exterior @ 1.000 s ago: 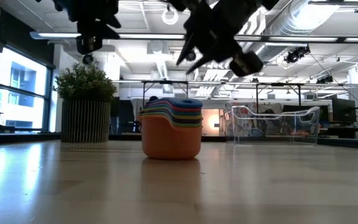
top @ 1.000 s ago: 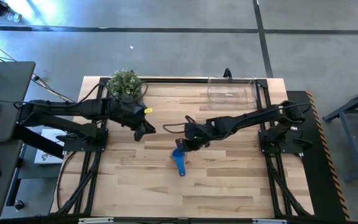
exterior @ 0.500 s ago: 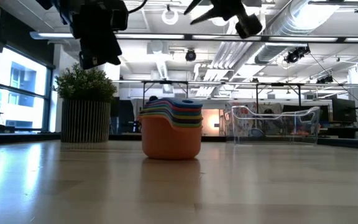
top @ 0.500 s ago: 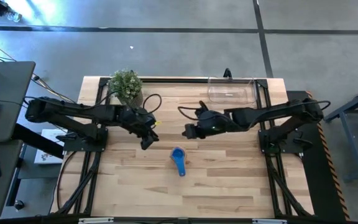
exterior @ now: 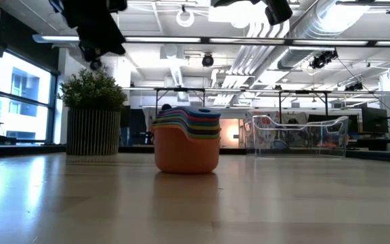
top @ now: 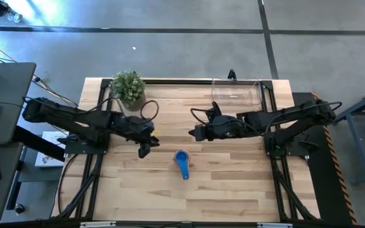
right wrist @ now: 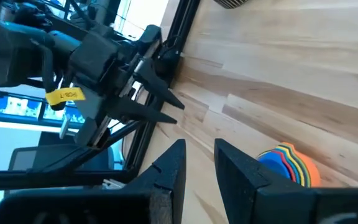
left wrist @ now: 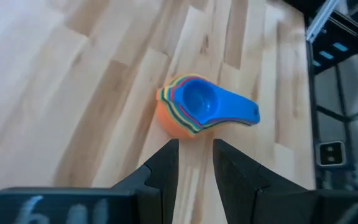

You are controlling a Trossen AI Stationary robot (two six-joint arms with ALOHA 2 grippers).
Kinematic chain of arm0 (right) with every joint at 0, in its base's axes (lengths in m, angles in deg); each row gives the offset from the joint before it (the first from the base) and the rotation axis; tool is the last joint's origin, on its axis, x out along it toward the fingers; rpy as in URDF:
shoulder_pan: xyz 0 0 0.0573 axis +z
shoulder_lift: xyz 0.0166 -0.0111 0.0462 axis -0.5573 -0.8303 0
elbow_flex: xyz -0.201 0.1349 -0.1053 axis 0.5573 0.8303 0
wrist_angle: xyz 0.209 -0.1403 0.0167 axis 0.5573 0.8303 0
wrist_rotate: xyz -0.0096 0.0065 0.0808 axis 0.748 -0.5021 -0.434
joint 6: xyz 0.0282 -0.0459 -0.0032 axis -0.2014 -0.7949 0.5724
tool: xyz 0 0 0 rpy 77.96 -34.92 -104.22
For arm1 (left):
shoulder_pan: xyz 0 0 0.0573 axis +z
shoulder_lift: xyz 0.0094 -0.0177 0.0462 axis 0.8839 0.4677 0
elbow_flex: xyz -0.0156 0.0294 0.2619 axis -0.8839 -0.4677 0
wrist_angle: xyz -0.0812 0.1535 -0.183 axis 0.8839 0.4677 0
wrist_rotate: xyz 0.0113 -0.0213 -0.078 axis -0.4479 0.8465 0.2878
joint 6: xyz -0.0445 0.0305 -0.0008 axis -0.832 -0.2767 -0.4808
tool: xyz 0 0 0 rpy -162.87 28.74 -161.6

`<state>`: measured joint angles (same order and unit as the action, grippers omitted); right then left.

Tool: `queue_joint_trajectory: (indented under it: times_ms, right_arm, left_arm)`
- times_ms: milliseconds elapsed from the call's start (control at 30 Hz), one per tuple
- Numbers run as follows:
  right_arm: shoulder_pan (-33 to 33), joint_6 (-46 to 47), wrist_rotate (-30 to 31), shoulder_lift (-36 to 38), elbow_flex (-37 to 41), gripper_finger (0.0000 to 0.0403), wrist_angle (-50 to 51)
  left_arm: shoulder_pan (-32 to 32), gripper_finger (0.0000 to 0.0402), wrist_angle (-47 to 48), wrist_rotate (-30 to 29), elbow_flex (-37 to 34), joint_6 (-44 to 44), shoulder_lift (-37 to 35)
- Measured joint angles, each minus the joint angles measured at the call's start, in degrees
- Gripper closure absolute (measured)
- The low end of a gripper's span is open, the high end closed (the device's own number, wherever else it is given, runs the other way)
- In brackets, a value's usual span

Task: Nest measuring cups in basket
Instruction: Adjust the nested measuring cups

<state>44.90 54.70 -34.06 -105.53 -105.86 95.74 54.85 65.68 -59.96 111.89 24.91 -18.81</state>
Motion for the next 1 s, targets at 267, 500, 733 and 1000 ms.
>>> queue_joint_trajectory:
  times_ms: [267,500,733,1000]
  right_arm:
    - [0.0,2.9,1.1,0.0,0.0,0.0327,-0.5]
    - [0.0,3.6,1.1,0.0,0.0,0.0327,-0.9]
    - [0.0,4.8,2.0,0.0,0.0,0.0327,-0.8]
    - [0.0,5.5,2.4,0.0,0.0,0.0327,-0.8]
  left_arm:
    - [-3.7,0.0312,-10.7,-4.5,-11.6,-0.5,-12.2]
    - [-5.8,0.0312,-22.4,-4.5,-21.4,5.1,-23.1]
    - [-6.4,0.0312,-25.1,-4.5,-27.3,9.8,-32.8]
    - [-6.2,0.0312,-25.0,-8.0,-33.1,13.9,-46.0]
